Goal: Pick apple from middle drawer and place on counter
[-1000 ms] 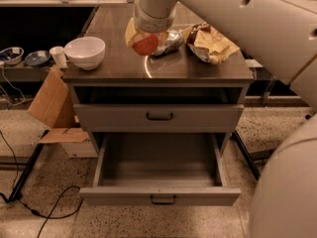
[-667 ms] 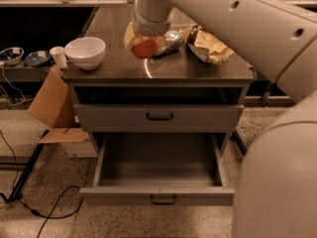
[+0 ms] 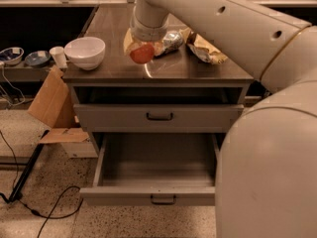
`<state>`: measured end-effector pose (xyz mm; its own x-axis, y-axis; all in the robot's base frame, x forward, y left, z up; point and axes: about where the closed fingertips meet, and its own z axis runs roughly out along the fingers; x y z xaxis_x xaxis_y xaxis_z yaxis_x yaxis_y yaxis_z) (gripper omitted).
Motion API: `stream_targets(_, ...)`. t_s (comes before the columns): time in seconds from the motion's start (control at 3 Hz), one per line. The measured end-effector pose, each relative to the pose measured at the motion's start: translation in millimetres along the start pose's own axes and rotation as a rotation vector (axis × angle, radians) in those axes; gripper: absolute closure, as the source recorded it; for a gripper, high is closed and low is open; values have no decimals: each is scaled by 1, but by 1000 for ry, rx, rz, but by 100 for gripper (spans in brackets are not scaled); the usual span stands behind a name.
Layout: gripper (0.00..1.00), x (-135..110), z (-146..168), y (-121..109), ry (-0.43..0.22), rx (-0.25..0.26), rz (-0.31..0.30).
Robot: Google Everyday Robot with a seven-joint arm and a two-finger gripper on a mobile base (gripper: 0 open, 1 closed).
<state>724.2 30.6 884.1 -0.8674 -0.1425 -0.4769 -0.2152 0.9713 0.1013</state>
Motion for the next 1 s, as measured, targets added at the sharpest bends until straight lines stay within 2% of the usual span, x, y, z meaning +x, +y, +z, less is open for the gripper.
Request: stream_targets(1.0, 15, 8, 13, -1, 52, 13, 15)
